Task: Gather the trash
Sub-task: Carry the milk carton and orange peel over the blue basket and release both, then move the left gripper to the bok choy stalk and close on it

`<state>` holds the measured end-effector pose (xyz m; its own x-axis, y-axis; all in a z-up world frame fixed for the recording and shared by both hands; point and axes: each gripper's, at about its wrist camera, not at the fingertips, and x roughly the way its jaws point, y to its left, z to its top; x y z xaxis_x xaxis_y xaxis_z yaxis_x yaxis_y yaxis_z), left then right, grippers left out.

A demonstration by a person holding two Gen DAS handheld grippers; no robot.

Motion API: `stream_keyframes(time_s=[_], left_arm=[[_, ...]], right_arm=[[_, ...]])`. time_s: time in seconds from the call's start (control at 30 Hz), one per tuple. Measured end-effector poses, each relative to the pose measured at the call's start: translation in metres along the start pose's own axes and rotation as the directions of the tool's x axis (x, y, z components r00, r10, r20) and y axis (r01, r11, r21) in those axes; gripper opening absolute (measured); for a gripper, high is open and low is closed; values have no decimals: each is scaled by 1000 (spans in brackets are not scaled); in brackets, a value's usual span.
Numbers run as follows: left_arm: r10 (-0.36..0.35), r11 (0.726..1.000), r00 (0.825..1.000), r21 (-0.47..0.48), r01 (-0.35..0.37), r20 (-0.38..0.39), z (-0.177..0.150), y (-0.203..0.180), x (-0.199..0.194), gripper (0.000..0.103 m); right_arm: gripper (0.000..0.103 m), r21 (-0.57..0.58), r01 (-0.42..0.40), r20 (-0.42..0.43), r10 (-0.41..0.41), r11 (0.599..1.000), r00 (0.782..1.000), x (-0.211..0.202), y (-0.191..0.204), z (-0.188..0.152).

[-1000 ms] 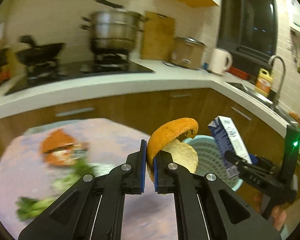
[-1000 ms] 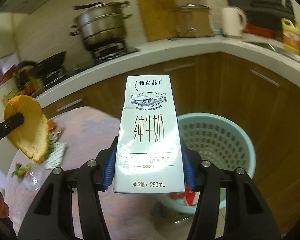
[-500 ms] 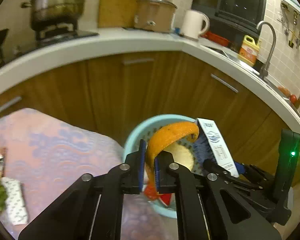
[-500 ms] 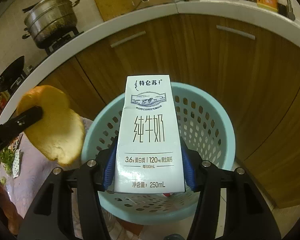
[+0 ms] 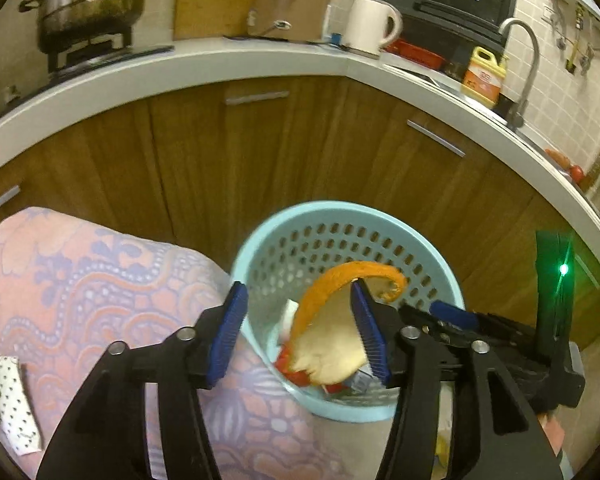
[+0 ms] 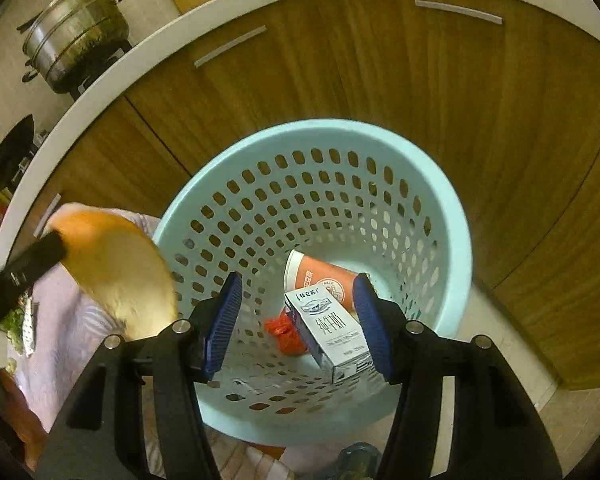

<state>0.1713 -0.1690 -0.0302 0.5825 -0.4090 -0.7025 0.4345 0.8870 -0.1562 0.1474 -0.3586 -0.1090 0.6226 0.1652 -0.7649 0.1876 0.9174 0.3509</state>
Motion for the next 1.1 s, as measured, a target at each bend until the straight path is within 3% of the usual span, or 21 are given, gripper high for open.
stream_keyframes(time_s=[0.03, 0.07, 0.2, 0.4, 0.53, 0.7, 0.87, 0.97, 1.1], left_arm=[[-6, 1000, 1000, 4, 6, -2, -1, -1, 0, 67], [-7, 1000, 1000, 3, 7, -1, -2, -2, 0, 69], [-39, 999, 999, -27, 39, 11, 7, -4, 4, 69], [-5, 1000, 1000, 23, 5, 5, 4, -10, -1, 69], [-5, 1000, 999, -7, 6, 49, -6, -2, -26, 69], [84, 996, 988, -13, -83, 128, -25, 14, -77, 69], [216, 975, 953, -97, -199, 214, -51, 49, -142, 75], [269, 958, 934, -168, -233, 236, -67, 75, -176, 75], [379, 911, 892, -267, -313, 247, -94, 123, -227, 77]], right_arm=[[54, 3, 2, 8, -2, 1000, 1000, -4, 0, 0], [54, 5, 4, 14, -4, 1000, 1000, -7, 0, 0], [54, 28, 7, 38, -8, 1000, 999, -20, -7, 1], [54, 33, 7, 61, -9, 999, 998, -32, -13, 5], [54, -16, 7, 87, -6, 1000, 996, -43, 3, 5], [55, -121, -28, 149, 46, 992, 988, -70, 45, 1], [57, -264, -108, 157, 153, 959, 976, -86, 108, -15], [57, -363, -151, 130, 210, 920, 969, -86, 156, -34], [57, -448, -202, 84, 265, 871, 961, -80, 204, -56]])
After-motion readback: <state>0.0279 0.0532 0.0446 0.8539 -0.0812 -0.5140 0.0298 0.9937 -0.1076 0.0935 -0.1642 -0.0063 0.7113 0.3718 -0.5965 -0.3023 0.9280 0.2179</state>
